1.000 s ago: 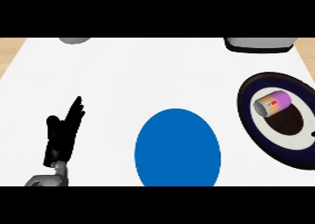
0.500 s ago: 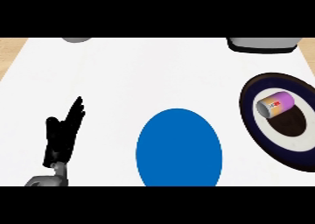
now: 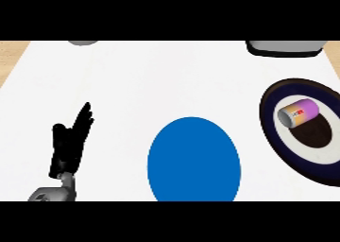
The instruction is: Pick the can from the plate and place it in the plate
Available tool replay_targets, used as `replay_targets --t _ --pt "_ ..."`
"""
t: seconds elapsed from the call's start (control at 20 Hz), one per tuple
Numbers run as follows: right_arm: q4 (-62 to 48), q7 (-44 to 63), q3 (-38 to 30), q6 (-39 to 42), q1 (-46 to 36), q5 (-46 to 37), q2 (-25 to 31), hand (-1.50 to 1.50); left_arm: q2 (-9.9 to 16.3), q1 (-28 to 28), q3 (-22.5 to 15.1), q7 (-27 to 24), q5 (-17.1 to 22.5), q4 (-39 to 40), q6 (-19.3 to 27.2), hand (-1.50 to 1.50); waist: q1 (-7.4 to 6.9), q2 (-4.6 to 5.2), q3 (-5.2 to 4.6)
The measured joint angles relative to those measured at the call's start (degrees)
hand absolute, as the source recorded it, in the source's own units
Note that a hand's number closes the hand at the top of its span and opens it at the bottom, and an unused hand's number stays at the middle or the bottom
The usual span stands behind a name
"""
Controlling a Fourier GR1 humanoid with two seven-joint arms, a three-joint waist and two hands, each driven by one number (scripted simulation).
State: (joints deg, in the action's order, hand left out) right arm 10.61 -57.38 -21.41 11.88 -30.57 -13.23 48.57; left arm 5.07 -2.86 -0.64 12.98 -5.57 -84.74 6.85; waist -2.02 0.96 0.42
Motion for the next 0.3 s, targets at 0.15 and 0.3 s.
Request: replay_targets --t 0.15,0.3 --pt "-0.2 0.3 -0.4 -0.2 -0.3 0.2 0.7 -1.50 0.3 0.0 -0.1 0.2 0.1 -0.1 -0.5 0.00 -0.19 0.01 0.02" --pt "-0.5 0.4 -0.8 -0.4 -0.1 0.4 1.3 -1.50 -0.6 0.2 -0.6 0.4 -0.6 -0.2 0.5 0.00 -0.27 0.08 0.03"
